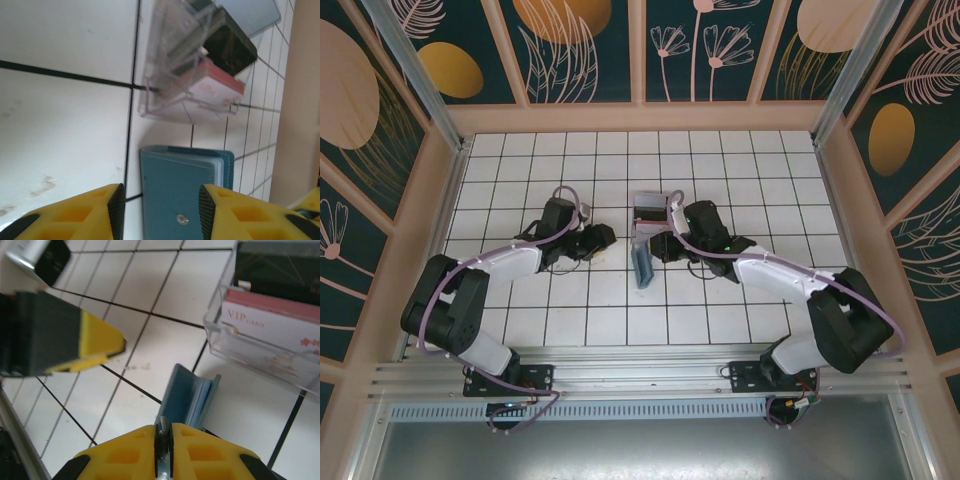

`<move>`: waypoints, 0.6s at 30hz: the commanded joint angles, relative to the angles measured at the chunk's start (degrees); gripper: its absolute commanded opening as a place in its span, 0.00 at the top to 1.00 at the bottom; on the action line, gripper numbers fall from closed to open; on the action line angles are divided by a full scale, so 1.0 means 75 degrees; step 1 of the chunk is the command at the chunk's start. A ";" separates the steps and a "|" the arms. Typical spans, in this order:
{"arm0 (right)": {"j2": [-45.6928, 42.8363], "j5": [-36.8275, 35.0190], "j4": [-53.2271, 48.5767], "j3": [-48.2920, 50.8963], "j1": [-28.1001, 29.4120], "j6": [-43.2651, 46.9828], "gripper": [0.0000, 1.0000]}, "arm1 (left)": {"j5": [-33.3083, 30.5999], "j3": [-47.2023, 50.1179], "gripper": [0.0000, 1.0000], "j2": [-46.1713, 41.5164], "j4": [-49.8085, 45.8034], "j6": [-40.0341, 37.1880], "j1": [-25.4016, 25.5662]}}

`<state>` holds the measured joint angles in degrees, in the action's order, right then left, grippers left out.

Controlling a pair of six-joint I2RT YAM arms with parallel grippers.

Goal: Put the credit cards into the card holder
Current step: Open the card holder at the center of the table.

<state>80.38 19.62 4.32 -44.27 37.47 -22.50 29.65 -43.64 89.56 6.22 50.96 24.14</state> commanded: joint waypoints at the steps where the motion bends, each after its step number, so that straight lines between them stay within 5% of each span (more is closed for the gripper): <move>1: -0.0150 0.0034 0.0128 -0.0082 -0.0041 -0.0284 0.84 | 0.0407 -0.0314 0.48 0.0039 0.0080 -0.0243 0.0252; 5: -0.0010 0.0062 0.0259 -0.0074 -0.0048 -0.0391 0.84 | -0.0141 -0.0612 0.40 -0.0035 -0.0674 -0.0662 0.0564; 18: 0.0005 -0.0010 0.0336 0.0003 -0.0048 -0.0462 0.84 | -0.0203 0.0060 0.45 0.0286 -0.0087 0.0042 0.1001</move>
<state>79.99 19.57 4.75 -44.29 37.47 -24.84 28.42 -43.62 90.48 3.92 49.93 30.85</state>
